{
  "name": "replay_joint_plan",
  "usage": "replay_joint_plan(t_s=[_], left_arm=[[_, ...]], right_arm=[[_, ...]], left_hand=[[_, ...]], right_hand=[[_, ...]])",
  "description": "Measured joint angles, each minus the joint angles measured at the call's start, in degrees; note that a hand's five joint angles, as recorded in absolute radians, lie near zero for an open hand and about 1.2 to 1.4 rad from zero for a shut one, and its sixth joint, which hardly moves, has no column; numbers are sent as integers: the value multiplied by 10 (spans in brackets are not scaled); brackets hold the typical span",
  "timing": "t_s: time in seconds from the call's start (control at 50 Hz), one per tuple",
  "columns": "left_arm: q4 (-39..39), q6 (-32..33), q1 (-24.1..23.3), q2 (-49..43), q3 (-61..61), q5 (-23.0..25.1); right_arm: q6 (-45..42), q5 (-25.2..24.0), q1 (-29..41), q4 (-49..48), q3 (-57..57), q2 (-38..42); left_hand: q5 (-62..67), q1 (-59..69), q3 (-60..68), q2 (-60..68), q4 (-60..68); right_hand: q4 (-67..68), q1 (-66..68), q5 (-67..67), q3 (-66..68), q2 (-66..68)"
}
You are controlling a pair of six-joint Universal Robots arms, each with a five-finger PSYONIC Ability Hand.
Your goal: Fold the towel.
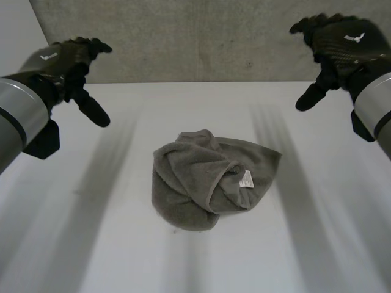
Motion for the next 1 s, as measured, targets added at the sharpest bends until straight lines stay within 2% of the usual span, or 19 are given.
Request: replay_joint_plan(t_s=[0.2,0.3,0.38,0.52,0.64,0.74,0.8,0.82,0.84,0.86,0.9,0.92,1.0], left_arm=[[33,1,-13,-58,-23,81],[80,6,-53,-117,-14,102],[116,35,-110,-190,26,103],[129,106,-183,-294,94,99],[134,154,-212,-348,125,97],[134,193,-219,-381,147,96],[130,221,-219,-399,159,95],[129,233,-218,-405,162,93],[129,239,-218,-408,163,92],[128,245,-217,-410,164,90],[128,256,-215,-413,167,80],[129,263,-213,-414,169,65],[130,271,-206,-410,175,12]], right_arm=[[-84,-9,5,20,-17,88],[-108,-7,4,22,-22,118],[-115,-5,-1,21,-24,136],[-113,-7,-19,20,-28,151],[-113,-10,-26,23,-33,166],[-117,-11,-27,25,-34,175],[-127,-11,-28,25,-34,180],[-131,-11,-28,25,-34,181],[-134,-11,-28,25,-34,182],[-136,-10,-28,25,-33,183],[-140,-10,-28,25,-33,185],[-142,-10,-29,26,-32,187],[-145,-10,-28,27,-31,191]], left_hand=[[1,17,19,20,18],[19,37,38,39,38],[30,47,50,51,49],[32,50,53,54,53],[34,53,54,55,54],[65,86,85,86,85],[102,123,122,123,121],[167,195,198,199,188],[167,195,198,199,188],[284,308,302,303,302],[329,360,364,365,349],[476,497,497,499,492],[536,553,562,565,562]], right_hand=[[0,0,0,0,0],[0,0,0,0,0],[0,0,0,0,0],[0,0,0,0,0],[0,0,0,0,0],[0,0,0,0,0],[0,0,0,0,0],[0,0,0,0,0],[0,0,0,0,0],[0,0,0,0,0],[0,0,0,0,0],[0,0,0,0,0],[0,0,0,0,0]])
